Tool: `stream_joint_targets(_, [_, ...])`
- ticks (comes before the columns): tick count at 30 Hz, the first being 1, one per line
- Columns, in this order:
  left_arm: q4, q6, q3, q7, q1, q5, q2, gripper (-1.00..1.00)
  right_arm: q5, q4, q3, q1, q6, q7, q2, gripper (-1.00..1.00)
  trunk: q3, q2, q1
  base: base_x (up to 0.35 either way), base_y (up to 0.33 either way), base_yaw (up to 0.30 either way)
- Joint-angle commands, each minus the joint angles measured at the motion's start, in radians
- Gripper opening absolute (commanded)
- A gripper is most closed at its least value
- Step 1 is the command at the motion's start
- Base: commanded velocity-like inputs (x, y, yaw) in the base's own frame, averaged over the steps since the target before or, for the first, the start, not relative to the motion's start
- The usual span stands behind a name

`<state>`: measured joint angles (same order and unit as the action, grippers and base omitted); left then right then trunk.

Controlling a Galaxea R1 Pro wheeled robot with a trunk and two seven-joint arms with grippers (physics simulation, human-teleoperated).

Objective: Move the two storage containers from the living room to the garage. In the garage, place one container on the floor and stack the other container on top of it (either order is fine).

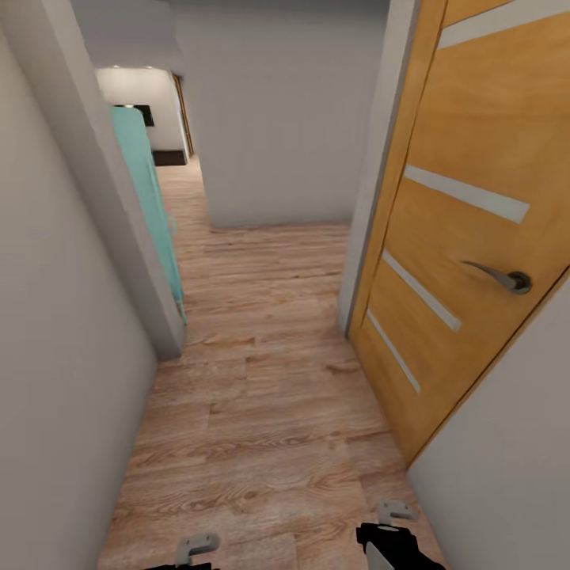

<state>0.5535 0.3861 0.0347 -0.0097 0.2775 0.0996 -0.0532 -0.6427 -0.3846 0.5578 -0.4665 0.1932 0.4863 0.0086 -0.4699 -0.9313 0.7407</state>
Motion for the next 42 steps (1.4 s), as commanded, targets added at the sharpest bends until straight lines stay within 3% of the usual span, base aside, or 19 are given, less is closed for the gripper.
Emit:
stream_joint_targets(1, [0.002, 0.007, 0.004, -0.001, 0.000, 0.009, -0.001, 1.00, -0.005, -0.002, 0.008, -0.001, 0.006, 0.008, -0.001, 1.00, -0.001, -0.001, 0.001, 0.327, 0.000, 0.000])
stream_joint_targets(42, [0.002, 0.007, 0.004, -0.001, 0.000, 0.009, -0.002, 1.00, -0.005, -0.002, 0.008, -0.001, 0.006, 0.008, -0.001, 1.00, -0.001, -0.001, 0.001, 0.327, 0.000, 0.035])
